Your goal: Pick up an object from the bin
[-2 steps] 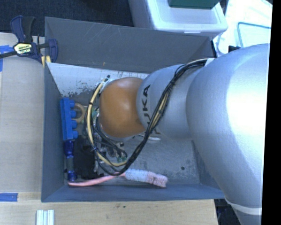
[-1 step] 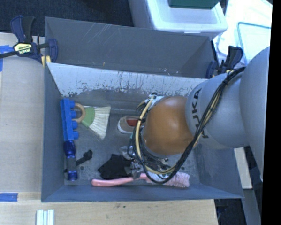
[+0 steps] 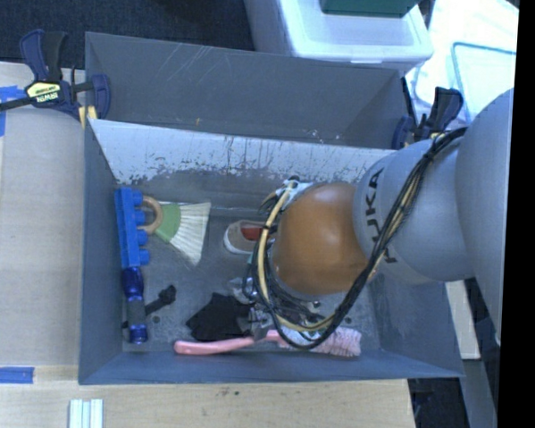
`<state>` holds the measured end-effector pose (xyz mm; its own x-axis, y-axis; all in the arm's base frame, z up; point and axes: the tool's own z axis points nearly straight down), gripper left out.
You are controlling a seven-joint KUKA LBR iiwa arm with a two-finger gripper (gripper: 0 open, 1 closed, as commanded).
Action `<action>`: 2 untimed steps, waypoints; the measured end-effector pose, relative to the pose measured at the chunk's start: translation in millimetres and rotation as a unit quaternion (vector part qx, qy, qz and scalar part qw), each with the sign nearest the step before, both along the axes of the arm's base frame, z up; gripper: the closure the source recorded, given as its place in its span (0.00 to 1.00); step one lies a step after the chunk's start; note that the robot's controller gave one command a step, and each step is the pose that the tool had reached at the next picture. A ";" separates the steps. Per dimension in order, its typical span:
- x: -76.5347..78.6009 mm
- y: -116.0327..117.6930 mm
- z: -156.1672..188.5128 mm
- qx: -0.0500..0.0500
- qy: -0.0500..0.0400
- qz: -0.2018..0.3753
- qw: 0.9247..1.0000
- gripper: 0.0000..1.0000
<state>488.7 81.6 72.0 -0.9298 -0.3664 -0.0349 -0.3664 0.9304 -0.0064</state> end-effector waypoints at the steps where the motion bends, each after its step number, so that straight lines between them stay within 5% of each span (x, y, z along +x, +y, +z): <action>1: -3.6 -0.2 17.1 -0.001 0.007 0.000 1.000 1.00; 2: -2.2 0.4 59.7 0.000 0.003 0.000 1.000 1.00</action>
Offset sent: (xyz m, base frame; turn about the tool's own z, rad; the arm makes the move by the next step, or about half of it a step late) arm -0.0022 -0.0001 0.0137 0.0001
